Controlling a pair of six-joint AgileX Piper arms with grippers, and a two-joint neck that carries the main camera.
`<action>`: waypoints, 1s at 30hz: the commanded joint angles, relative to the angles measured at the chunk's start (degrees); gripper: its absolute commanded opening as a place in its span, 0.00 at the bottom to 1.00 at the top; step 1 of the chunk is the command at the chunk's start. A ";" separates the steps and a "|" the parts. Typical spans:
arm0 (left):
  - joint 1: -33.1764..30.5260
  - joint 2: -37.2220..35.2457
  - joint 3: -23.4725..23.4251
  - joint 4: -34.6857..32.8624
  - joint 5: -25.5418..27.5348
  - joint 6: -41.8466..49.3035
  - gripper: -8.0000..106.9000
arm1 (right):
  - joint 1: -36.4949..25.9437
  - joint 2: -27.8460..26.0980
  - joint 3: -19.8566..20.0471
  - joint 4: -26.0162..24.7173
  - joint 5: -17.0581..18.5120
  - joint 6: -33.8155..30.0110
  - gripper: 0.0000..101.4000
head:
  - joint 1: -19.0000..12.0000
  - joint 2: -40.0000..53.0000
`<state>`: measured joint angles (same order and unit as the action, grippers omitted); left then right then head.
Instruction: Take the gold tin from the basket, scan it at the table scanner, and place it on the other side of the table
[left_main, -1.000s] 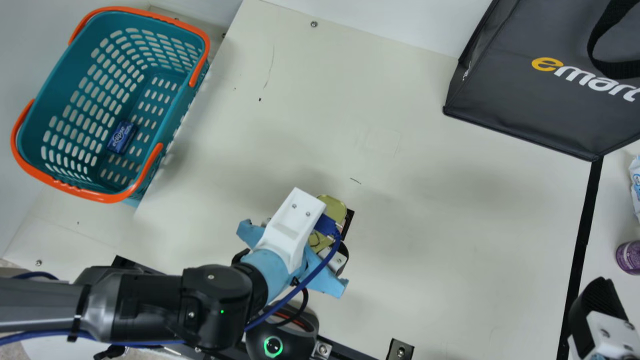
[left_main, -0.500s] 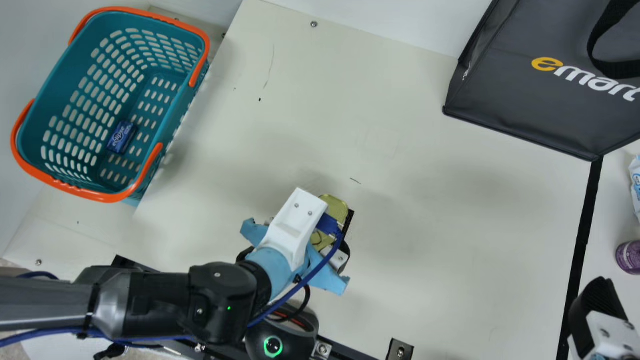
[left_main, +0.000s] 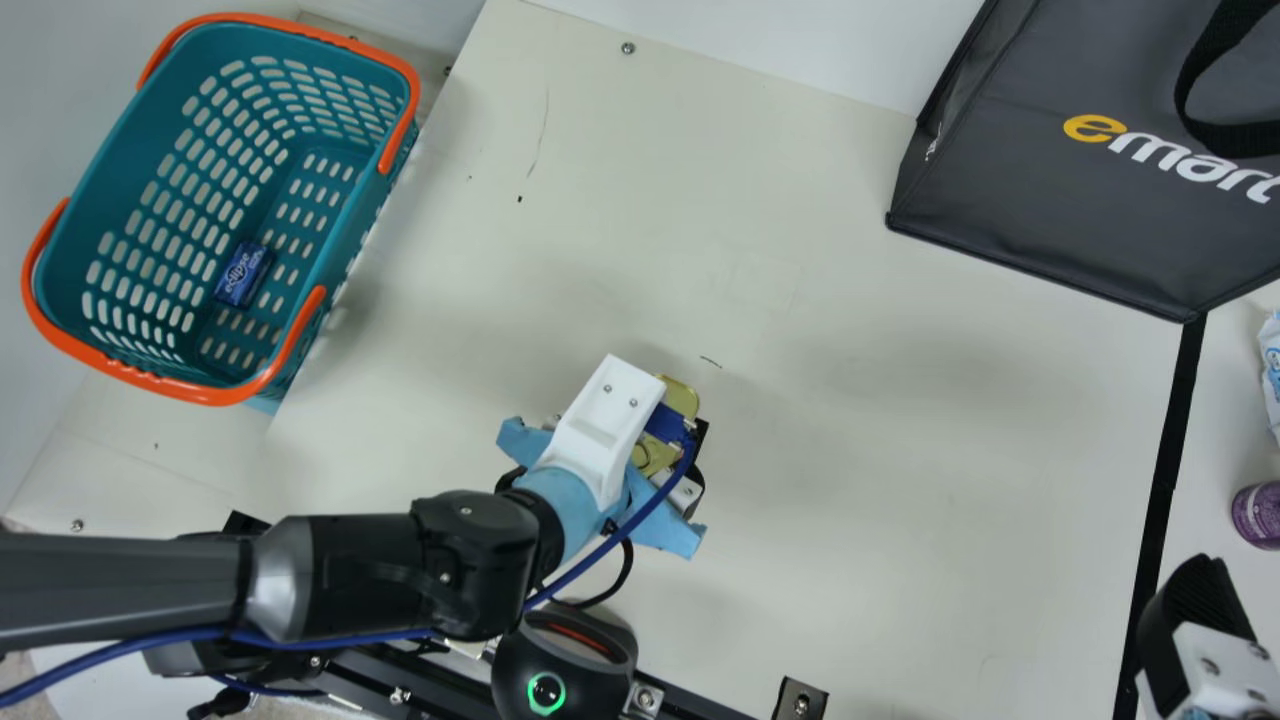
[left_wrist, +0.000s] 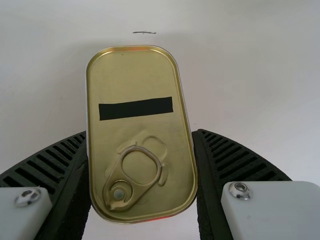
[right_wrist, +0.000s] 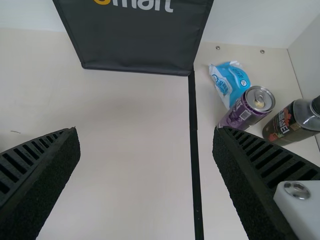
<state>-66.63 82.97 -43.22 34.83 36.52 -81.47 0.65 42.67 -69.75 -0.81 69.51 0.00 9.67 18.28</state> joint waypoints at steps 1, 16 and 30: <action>0.34 0.47 0.24 -0.01 -0.76 0.06 0.00 | 0.00 0.00 0.00 0.00 0.00 0.00 0.94 | -1.75 0.14; 2.37 3.12 1.69 0.73 -4.14 -1.67 0.00 | 0.00 0.00 0.00 0.00 0.00 0.00 0.94 | -1.75 0.14; 2.67 4.41 2.10 -0.75 -5.54 -1.31 0.38 | 0.00 0.00 0.00 0.00 0.00 0.00 0.94 | -1.75 0.14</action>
<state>-64.04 87.29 -41.20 34.19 31.05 -82.92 0.65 42.67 -69.75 -0.81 69.51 0.00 9.67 18.28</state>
